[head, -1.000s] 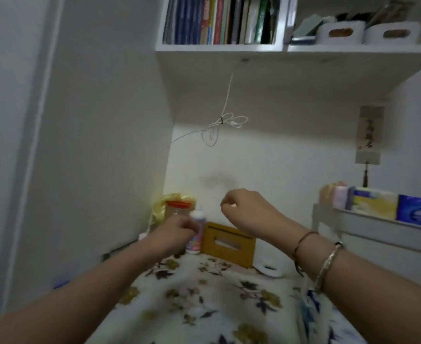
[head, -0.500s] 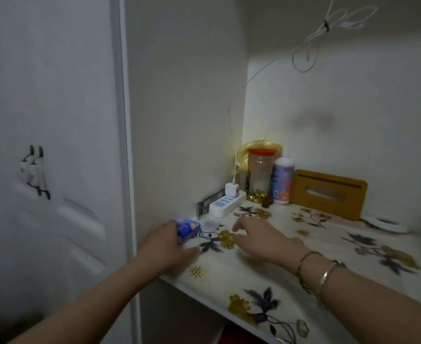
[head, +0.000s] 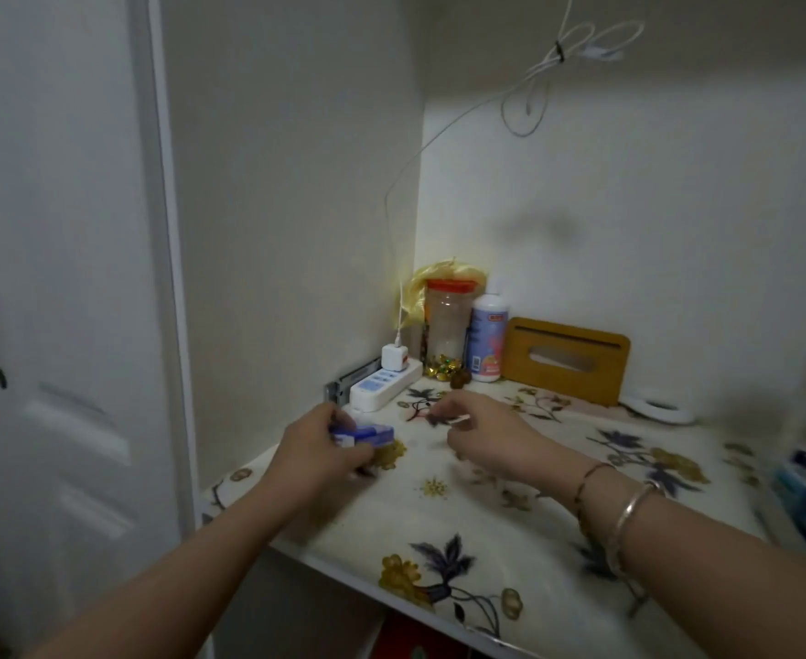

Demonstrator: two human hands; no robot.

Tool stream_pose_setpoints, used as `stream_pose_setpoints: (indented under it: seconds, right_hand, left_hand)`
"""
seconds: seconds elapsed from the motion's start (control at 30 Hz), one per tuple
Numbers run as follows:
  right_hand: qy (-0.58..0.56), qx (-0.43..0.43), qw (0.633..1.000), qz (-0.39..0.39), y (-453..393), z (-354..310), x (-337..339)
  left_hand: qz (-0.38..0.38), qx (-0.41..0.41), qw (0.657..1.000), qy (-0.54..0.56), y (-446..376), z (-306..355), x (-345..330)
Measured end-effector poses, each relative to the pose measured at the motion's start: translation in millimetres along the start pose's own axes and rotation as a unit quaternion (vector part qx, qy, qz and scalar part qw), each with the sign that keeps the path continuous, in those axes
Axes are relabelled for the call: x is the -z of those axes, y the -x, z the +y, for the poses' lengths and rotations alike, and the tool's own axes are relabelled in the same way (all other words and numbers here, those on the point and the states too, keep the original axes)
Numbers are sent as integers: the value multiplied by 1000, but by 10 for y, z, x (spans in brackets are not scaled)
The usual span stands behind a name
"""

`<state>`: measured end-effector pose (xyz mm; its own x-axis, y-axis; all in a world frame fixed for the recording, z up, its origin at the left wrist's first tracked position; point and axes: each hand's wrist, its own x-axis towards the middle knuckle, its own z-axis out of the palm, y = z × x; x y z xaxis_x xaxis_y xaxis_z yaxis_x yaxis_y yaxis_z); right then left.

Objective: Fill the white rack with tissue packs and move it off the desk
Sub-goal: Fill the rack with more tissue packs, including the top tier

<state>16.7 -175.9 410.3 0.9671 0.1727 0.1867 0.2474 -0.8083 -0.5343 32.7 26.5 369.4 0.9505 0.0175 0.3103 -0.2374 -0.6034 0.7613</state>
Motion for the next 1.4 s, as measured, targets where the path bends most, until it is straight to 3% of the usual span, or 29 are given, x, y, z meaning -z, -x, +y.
stream_pose_setpoints:
  seconds: [0.1, 0.23, 0.47, 0.6, 0.77, 0.9, 1.03, 1.13, 1.23, 1.4]
  right_hand:
    - [-28, 8, 999, 38, 189, 39, 360]
    - [-65, 51, 990, 115, 374, -74, 934]
    - [-42, 106, 939, 324, 1107, -288, 2152]
    - [-42, 116, 903, 413, 1646, -299, 2726]
    - [-66, 101, 823, 554, 2433, 42, 3333]
    - [-59, 51, 771, 632, 3143, 468, 3696]
    - [-23, -14, 734, 679, 3647, 883, 3981]
    - [20, -83, 722, 687, 3873, 1172, 4114]
    - [60, -144, 734, 661, 3933, 1385, 4129]
    - [151, -131, 727, 657, 3932, 1381, 4196]
  left_hand:
    - [-38, 1, 985, 168, 20, 486, -31]
    - [-81, -23, 935, 345, 34, 1213, -101]
    - [-139, -102, 860, 480, 258, 2636, -177]
    - [-167, -194, 854, 452, 463, 3336, -259]
    - [-86, -353, 870, 334, 814, 4157, -548]
    - [-62, -497, 846, 185, 1239, 4719, -870]
    - [-73, -571, 815, 62, 1557, 5059, -1271]
    - [-49, -596, 799, -58, 1687, 5189, -1529]
    - [-62, -595, 790, -135, 1716, 5186, -1706]
    - [2, -635, 754, -168, 1653, 5076, -1844]
